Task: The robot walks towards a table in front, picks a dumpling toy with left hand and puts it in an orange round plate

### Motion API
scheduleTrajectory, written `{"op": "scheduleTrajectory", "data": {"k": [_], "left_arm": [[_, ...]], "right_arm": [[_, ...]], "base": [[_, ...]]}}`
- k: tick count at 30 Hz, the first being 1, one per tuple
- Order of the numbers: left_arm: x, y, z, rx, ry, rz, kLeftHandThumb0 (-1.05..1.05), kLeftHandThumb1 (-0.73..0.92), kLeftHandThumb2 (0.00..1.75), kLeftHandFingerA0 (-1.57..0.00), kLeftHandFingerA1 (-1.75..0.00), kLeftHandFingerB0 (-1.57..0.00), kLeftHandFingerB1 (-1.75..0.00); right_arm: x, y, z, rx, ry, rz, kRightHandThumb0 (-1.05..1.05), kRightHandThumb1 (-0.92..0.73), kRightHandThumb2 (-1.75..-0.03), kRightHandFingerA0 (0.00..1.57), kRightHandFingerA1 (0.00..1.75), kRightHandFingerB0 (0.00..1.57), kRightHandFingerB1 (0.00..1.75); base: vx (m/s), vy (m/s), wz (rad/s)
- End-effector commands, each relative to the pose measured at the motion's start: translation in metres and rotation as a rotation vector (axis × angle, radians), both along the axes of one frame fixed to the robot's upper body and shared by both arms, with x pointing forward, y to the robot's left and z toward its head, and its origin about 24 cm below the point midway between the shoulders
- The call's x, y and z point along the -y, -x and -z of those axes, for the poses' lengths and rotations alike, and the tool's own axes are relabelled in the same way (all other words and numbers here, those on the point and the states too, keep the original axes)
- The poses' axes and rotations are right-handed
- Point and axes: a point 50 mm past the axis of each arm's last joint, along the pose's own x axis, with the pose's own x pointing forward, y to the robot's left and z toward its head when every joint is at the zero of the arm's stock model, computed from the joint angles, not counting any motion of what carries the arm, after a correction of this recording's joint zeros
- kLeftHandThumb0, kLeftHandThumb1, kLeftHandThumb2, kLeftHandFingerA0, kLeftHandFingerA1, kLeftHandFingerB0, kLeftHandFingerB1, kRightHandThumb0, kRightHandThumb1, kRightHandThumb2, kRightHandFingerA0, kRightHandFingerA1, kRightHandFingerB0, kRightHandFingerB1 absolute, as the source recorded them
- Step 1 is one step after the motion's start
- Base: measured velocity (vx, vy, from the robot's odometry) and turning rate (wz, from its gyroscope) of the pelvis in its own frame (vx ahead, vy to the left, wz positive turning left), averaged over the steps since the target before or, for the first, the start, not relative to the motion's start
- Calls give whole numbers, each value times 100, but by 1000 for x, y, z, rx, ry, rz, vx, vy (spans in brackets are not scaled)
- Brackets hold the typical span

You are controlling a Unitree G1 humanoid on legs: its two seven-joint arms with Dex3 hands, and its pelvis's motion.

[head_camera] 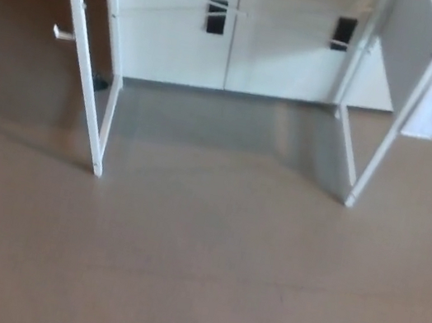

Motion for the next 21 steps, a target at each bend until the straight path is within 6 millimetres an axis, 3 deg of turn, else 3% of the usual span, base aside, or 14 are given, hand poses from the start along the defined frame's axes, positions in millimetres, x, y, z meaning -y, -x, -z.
{"op": "scheduleTrajectory", "data": {"k": [1, 6, 7, 10, 13, 21], "left_arm": [[-3, 1, -1, -33, -19, 36, -27, 65, 59, -81, -62, -36, -32], [-2, 3, -1, -30, -10, 19, -24, 65, 59, -79, -65, -36, -32], [-1, 4, -1, -30, -9, 26, -23, 65, 60, -79, -71, -35, -32], [-1, 6, -1, -31, -12, 39, -24, 64, 59, -80, -66, -37, -33], [-1, 10, -1, -51, -16, 48, -24, 64, 59, -83, -61, -36, -33], [-1, 10, -1, -50, -14, 34, -23, 65, 60, -78, -60, -36, -33]], "right_arm": [[6, -5, -3, 13, 14, -2, -41, -56, -57, 91, 61, 54, 37], [5, -2, -3, 0, 8, 1, -40, -57, -57, 88, 56, 55, 38], [5, -1, -3, -2, 11, -5, -44, -58, -58, 90, 64, 54, 37], [5, 0, -3, -18, 16, -28, -44, -58, -58, 90, 65, 54, 37], [4, 5, -3, -28, 18, -20, -42, -57, -58, 89, 57, 56, 38], [4, 6, -3, -21, 15, -21, -42, -57, -58, 89, 61, 55, 37]], "base": [[577, -170, 48], [506, -143, 13], [317, -49, -11], [323, 5, -22], [406, 102, -25], [377, 192, -7]]}}
